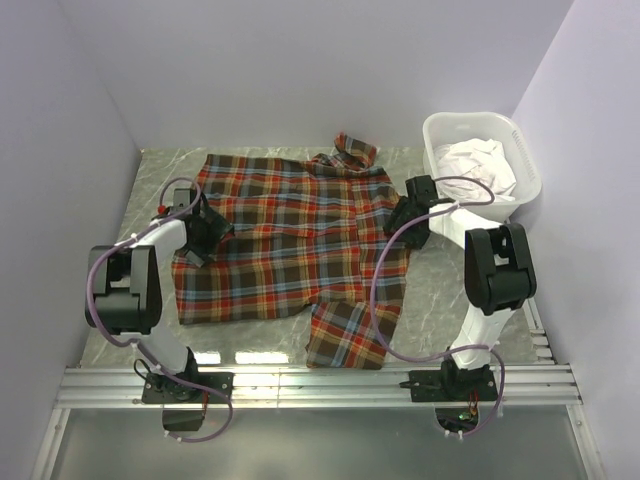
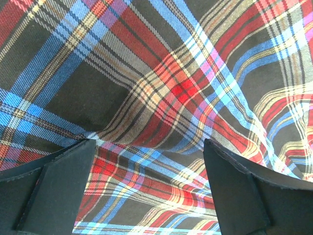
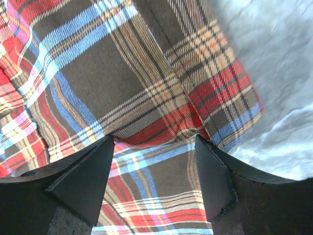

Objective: Fold and stack the long sleeve shirts
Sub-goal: Flatten the shirt out

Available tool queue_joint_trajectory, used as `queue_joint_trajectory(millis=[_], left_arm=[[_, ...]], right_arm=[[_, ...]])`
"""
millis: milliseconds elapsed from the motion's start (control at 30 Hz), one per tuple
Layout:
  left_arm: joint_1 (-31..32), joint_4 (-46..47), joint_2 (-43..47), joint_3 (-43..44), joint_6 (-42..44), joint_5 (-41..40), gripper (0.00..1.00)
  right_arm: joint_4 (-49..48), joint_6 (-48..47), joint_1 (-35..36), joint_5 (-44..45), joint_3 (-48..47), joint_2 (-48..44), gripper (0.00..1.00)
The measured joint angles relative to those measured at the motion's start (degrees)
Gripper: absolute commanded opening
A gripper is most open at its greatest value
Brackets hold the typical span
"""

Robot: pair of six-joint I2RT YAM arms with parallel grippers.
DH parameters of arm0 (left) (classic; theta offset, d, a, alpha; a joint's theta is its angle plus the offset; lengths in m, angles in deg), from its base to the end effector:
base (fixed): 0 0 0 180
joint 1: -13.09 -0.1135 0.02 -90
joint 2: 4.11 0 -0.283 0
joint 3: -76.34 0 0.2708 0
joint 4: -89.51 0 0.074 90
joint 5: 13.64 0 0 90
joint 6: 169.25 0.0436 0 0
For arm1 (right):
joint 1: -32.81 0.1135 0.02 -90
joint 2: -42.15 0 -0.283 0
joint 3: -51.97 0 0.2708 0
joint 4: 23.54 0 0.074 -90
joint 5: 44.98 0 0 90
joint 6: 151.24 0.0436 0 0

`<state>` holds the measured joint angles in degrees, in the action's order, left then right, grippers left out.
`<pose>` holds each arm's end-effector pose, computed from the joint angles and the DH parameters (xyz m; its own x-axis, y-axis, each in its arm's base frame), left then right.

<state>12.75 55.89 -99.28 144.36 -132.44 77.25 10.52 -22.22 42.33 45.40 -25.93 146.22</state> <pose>0.3439 0.0014 0.1692 -0.5242 -0.8037 -0.2817 -0.6977 0.5950 -0.3991 0.3849 0.0643 0.1665 -0.7672 0.5097 -0.3894 0.4130 0.8570 0.3081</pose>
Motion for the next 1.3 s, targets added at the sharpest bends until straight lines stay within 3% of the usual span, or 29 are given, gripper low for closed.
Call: queue_joint_trajectory(millis=[267, 500, 733, 1100, 1300], left_arm=[[1.9, -2.49, 3.3, 0.37, 3.32, -2.05, 0.99], [5.97, -3.76, 13.92, -0.07, 8.46, -5.01, 0.99], [6.03, -4.92, 16.2, -2.51, 12.13, -9.01, 0.99], [6.03, -6.08, 7.48, -1.46, 10.03, -10.25, 0.99], [5.46, -6.93, -1.11, 8.41, 8.7, -10.95, 0.99]], right_arm=[[3.1, -7.21, 4.07, 3.65, -0.37, -5.33, 0.75], [5.2, -11.91, 19.69, 3.52, 3.04, -15.26, 0.74], [8.0, -16.24, 38.42, 2.51, 8.98, -16.17, 0.76], [10.64, -14.14, 35.67, 5.92, 9.99, -11.54, 0.75], [13.22, -12.37, 34.49, 5.88, 11.8, -10.91, 0.75]])
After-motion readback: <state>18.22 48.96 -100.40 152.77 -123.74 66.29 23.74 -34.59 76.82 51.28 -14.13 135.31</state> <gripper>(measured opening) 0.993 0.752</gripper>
